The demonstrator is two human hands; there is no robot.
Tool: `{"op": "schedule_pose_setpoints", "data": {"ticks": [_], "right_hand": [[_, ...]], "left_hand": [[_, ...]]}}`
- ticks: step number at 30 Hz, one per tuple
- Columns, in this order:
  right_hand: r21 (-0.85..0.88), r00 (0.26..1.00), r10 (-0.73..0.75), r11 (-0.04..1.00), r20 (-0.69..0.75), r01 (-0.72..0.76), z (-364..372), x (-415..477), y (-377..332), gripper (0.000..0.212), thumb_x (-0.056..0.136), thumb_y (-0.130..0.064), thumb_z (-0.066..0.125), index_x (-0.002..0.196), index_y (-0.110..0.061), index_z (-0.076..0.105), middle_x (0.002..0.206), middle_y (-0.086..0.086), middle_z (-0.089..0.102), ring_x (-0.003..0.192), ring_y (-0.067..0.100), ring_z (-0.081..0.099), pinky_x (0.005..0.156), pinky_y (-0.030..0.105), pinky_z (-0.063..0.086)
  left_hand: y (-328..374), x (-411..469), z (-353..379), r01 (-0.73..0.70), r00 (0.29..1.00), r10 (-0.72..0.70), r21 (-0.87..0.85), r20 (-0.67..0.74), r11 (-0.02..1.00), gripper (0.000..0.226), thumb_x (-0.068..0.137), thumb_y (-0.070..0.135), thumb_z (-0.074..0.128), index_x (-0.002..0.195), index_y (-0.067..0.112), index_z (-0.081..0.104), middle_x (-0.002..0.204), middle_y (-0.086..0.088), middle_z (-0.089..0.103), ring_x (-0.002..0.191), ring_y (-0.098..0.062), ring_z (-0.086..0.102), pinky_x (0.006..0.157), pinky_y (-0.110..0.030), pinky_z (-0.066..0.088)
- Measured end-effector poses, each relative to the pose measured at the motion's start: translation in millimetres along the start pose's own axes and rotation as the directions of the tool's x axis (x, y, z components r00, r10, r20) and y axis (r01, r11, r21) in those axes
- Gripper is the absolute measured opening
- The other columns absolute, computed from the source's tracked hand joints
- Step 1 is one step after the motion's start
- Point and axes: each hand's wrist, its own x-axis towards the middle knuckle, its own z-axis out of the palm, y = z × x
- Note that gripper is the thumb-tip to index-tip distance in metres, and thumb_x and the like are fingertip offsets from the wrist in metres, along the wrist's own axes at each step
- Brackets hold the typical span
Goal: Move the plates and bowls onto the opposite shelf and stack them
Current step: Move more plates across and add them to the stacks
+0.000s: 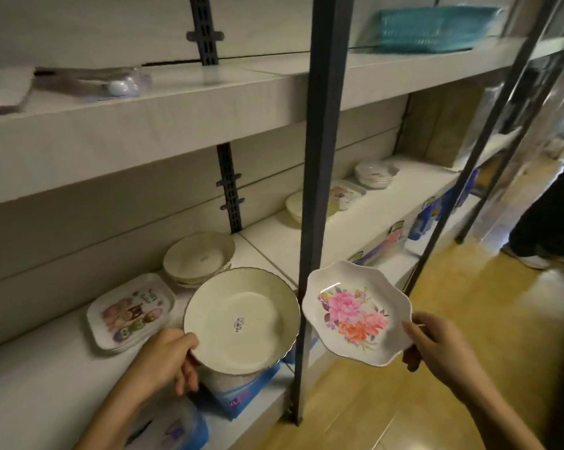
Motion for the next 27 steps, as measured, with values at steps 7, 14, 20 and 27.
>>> {"op": "schedule_pose_setpoints", "data": {"ticks": [7,14,20,27], "right_hand": [[-0.033,1.000,0.015,0.999,-0.008,-0.015,-89.9,39.6,60.4,0.028,0.093,-0.009,0.047,0.075,0.005,0.062,0.048,0.010,0.066,0.038,0.009,0.057,0.053,0.032,0.043],[-0.073,1.000,0.003,0.997,-0.013,-0.004,-168.6,90.3,115.1,0.028,0.093,-0.010,0.046,0.073,0.002,0.062,0.048,0.008,0.067,0.041,0.011,0.057,0.054,0.032,0.043],[-0.076,1.000,0.007,0.997,-0.009,-0.007,-203.7,145.3,138.4,0.030,0.094,-0.012,0.046,0.072,-0.002,0.064,0.048,0.009,0.067,0.049,0.020,0.062,0.060,0.036,0.047],[-0.007,1.000,-0.023,1.000,0.002,0.024,-210.7,223.6,141.4,0.031,0.094,-0.011,0.046,0.067,-0.011,0.062,0.041,0.005,0.063,0.039,0.012,0.056,0.050,0.027,0.038]], "left_hand": [[43.0,8.9,91.9,0.026,0.999,-0.026,-0.015,-0.039,1.000,0.024,0.089,0.006,0.039,0.071,-0.005,0.050,0.038,-0.018,0.055,0.023,-0.020,0.037,0.034,-0.018,0.029],[95.3,8.4,184.4,0.010,0.998,-0.015,-0.081,-0.063,0.997,0.028,0.091,0.007,0.038,0.071,-0.005,0.053,0.035,-0.014,0.054,0.026,-0.018,0.036,0.035,-0.021,0.032],[135.9,30.1,221.0,-0.009,0.994,-0.005,-0.127,-0.107,0.992,0.030,0.094,0.010,0.036,0.073,-0.003,0.054,0.036,-0.011,0.054,0.027,-0.017,0.038,0.037,-0.023,0.033],[170.4,77.1,244.7,-0.021,0.976,-0.012,-0.149,-0.216,0.989,0.033,0.093,0.010,0.037,0.064,0.000,0.050,0.038,-0.014,0.055,0.026,-0.018,0.038,0.031,-0.019,0.030]]}}
